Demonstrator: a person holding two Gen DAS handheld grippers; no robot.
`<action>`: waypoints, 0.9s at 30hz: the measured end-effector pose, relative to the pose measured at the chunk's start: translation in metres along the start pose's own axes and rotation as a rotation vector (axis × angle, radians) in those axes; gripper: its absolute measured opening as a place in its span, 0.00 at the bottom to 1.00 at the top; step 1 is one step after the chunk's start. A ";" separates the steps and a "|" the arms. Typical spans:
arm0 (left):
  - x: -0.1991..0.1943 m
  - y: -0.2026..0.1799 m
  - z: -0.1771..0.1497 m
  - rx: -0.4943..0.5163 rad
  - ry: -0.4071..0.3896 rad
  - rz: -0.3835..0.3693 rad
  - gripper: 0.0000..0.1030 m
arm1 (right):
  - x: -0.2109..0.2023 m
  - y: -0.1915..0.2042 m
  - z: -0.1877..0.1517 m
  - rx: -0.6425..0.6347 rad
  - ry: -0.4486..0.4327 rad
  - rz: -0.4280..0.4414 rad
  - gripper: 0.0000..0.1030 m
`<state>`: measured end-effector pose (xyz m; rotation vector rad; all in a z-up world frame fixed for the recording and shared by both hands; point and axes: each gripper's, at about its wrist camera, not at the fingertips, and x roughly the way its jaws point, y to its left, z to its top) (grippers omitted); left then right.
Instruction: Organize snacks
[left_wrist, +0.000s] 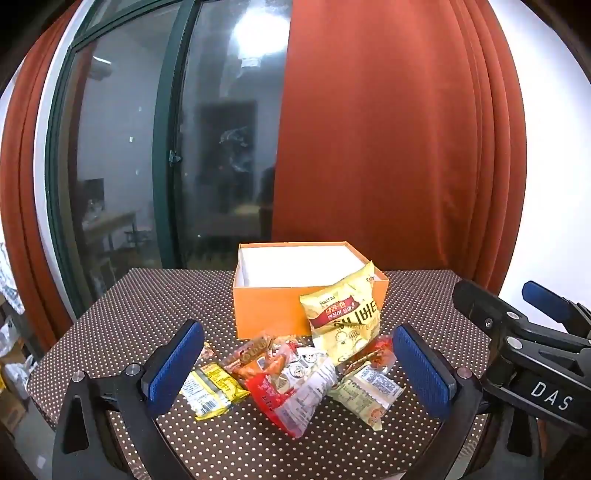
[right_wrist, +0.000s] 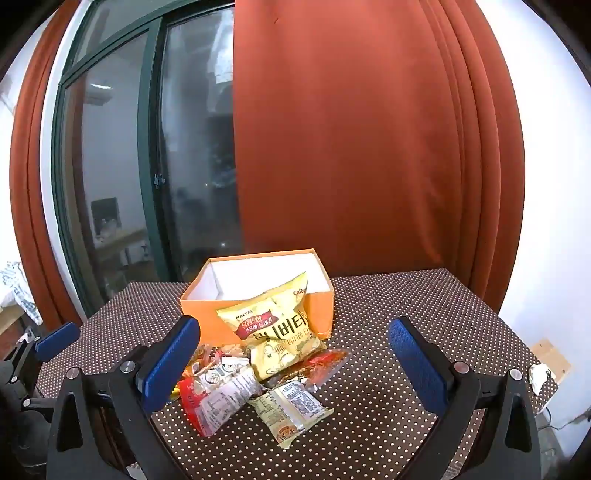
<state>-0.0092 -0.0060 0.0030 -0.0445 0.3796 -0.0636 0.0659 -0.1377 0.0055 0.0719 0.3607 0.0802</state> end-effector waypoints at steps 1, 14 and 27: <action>0.001 -0.005 -0.004 0.008 -0.003 0.006 0.99 | 0.000 -0.001 0.000 0.003 0.001 -0.001 1.00; 0.003 -0.005 -0.002 0.014 -0.001 0.016 0.99 | 0.003 -0.002 0.002 0.019 0.018 -0.013 1.00; 0.001 -0.006 -0.001 0.007 -0.009 0.018 0.99 | 0.000 -0.001 0.004 0.017 0.007 -0.023 1.00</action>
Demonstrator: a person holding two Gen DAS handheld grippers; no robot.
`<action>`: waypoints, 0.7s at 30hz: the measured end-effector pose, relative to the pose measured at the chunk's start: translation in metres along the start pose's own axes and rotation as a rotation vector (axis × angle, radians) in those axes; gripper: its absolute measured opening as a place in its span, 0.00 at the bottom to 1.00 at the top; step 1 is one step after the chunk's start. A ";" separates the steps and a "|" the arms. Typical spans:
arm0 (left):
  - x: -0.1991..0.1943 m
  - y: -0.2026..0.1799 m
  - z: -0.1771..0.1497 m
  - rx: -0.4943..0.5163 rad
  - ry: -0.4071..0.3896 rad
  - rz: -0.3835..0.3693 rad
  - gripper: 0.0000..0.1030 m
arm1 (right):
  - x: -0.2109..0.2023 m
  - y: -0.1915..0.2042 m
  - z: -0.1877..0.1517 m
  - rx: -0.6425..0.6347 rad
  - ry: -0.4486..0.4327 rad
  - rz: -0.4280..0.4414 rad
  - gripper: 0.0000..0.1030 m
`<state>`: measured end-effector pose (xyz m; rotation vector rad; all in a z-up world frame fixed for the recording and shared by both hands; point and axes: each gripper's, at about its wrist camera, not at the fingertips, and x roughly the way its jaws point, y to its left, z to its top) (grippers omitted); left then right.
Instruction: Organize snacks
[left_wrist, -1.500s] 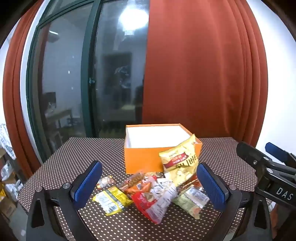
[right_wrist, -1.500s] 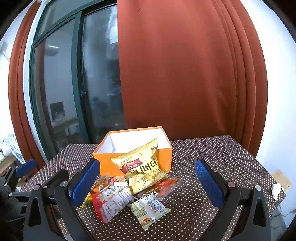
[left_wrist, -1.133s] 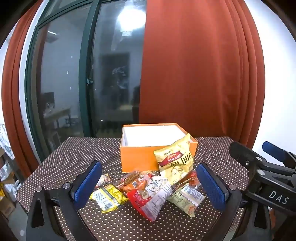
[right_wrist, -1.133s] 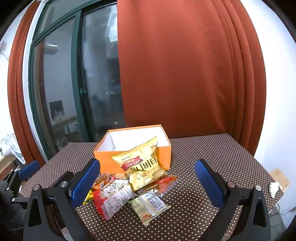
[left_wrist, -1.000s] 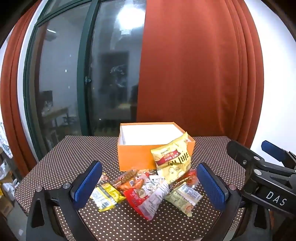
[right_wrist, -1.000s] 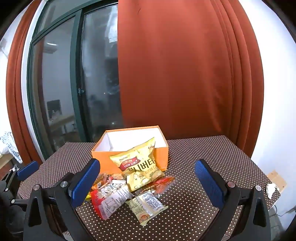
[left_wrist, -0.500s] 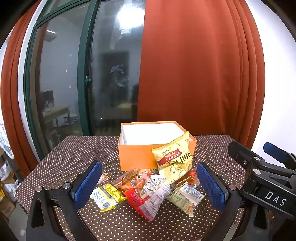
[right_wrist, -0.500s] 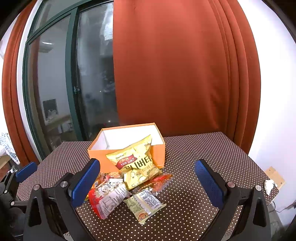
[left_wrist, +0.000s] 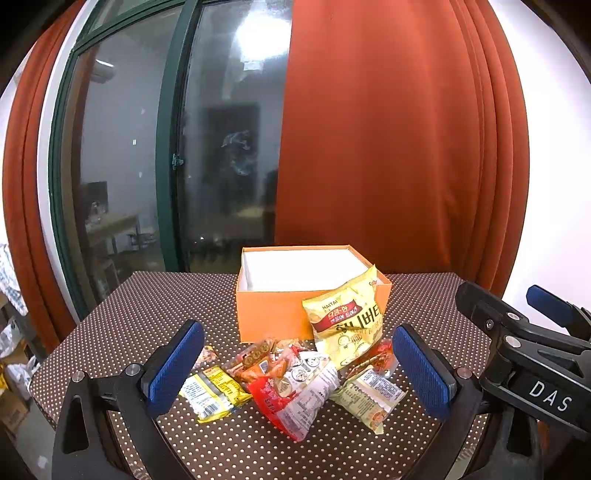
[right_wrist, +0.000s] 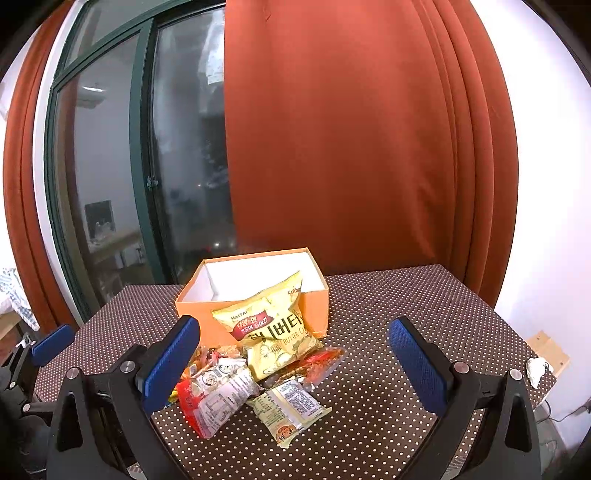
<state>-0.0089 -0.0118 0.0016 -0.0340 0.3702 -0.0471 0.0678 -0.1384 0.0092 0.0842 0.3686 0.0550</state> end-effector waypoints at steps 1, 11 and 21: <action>0.000 0.000 0.000 0.000 0.000 0.001 0.99 | 0.000 0.000 0.000 0.000 0.000 0.001 1.00; -0.001 -0.002 0.001 0.001 -0.004 0.003 0.99 | -0.001 0.001 0.000 0.001 -0.001 0.001 1.00; -0.002 -0.002 0.001 0.001 -0.006 0.003 0.99 | -0.002 0.002 -0.001 0.002 -0.004 0.001 1.00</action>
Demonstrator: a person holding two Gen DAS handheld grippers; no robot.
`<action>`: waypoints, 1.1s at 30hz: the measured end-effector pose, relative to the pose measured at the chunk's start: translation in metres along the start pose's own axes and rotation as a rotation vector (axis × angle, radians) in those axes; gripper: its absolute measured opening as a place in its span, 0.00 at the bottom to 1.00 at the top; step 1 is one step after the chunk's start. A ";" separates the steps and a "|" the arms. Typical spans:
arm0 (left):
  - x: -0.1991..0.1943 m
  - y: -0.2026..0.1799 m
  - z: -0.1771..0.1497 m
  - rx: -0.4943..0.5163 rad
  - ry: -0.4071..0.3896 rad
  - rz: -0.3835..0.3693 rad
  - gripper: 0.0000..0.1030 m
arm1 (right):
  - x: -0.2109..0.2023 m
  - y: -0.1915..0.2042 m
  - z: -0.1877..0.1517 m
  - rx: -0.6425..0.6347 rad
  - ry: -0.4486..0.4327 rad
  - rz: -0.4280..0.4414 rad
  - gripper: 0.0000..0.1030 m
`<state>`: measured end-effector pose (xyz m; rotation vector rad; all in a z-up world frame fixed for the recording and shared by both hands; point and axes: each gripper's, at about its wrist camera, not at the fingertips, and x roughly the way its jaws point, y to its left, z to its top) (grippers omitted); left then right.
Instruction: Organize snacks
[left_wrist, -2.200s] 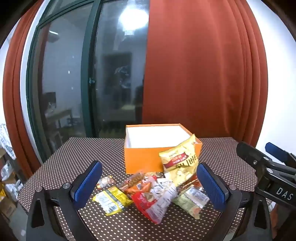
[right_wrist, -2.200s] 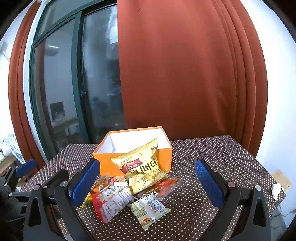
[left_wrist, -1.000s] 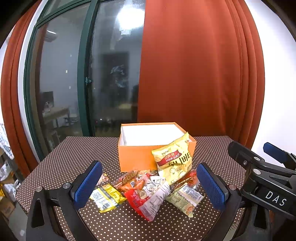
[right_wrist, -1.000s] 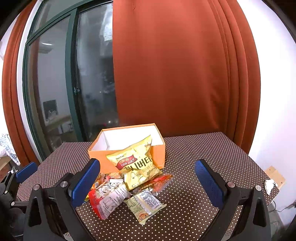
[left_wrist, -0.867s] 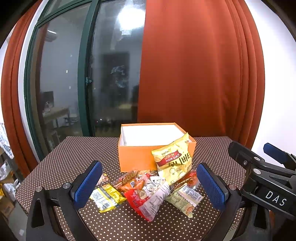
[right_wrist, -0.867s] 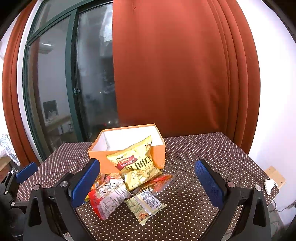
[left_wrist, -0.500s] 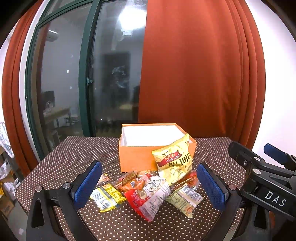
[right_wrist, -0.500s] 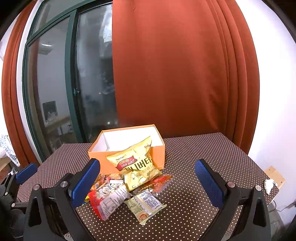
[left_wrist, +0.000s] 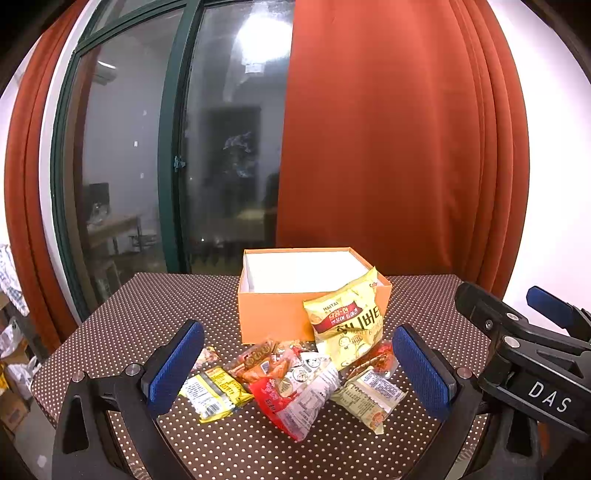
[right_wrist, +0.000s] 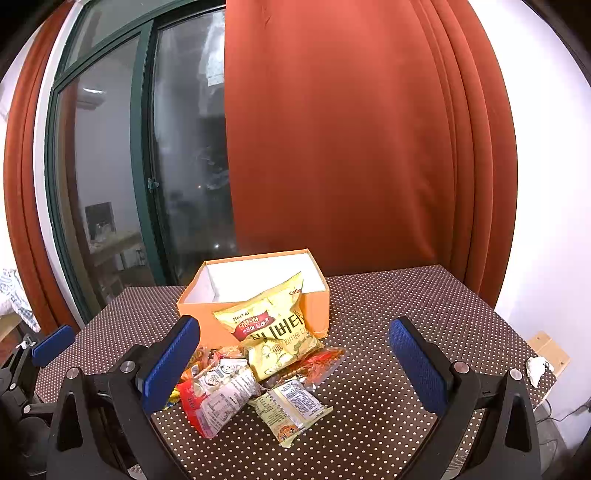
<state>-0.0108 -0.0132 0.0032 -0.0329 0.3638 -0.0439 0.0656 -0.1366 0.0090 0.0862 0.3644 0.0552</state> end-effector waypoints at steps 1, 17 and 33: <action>0.000 0.000 0.000 0.000 0.000 0.000 0.99 | 0.000 0.000 0.000 0.000 0.000 -0.001 1.00; 0.002 0.001 0.001 0.005 0.001 0.014 0.99 | 0.004 0.000 0.000 0.004 0.005 0.017 1.00; 0.059 0.009 0.002 0.005 0.052 0.029 0.99 | 0.058 0.008 0.002 -0.005 0.051 0.030 1.00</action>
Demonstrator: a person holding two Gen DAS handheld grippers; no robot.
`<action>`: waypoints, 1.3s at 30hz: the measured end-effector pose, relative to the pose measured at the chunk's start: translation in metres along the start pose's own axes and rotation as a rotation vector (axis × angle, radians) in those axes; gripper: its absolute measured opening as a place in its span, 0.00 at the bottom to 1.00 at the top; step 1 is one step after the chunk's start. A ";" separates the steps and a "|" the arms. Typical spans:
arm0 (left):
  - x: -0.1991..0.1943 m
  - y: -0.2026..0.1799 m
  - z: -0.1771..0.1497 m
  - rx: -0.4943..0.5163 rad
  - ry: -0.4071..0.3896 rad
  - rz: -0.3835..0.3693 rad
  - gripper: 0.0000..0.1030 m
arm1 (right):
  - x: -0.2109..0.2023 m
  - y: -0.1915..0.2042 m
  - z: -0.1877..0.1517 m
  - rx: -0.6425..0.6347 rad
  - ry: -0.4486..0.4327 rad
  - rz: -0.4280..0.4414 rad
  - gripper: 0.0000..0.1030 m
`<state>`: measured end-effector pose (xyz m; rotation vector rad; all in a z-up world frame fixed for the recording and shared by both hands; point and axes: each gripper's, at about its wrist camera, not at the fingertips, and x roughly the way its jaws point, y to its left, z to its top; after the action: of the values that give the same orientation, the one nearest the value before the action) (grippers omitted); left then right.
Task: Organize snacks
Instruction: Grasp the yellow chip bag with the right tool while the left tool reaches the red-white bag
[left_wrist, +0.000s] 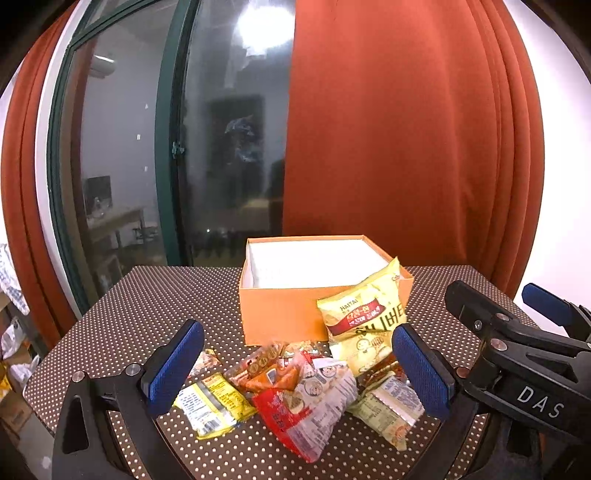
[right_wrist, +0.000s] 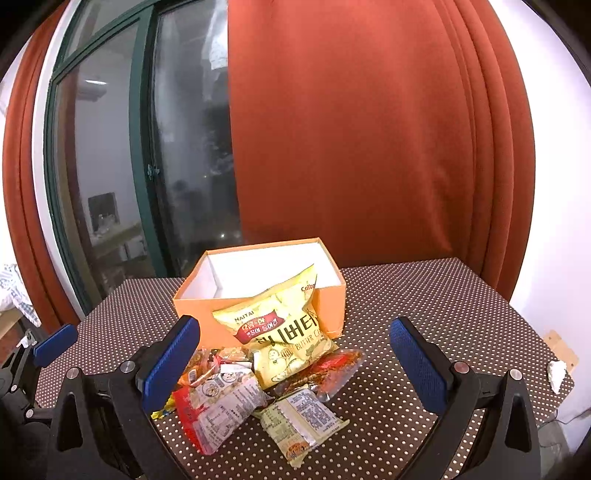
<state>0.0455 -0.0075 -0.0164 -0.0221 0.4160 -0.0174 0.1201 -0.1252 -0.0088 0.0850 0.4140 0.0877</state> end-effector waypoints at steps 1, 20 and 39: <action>0.005 0.001 0.000 -0.001 0.005 0.000 0.99 | 0.006 0.000 0.000 0.000 0.005 0.000 1.00; 0.132 0.009 -0.027 -0.014 0.182 0.015 0.98 | 0.130 -0.001 -0.027 0.007 0.181 -0.005 1.00; 0.205 0.010 -0.055 0.016 0.301 0.037 0.98 | 0.217 0.011 -0.058 -0.064 0.306 0.014 1.00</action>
<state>0.2108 -0.0025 -0.1492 0.0043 0.7175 0.0129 0.2940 -0.0883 -0.1471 0.0112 0.7162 0.1280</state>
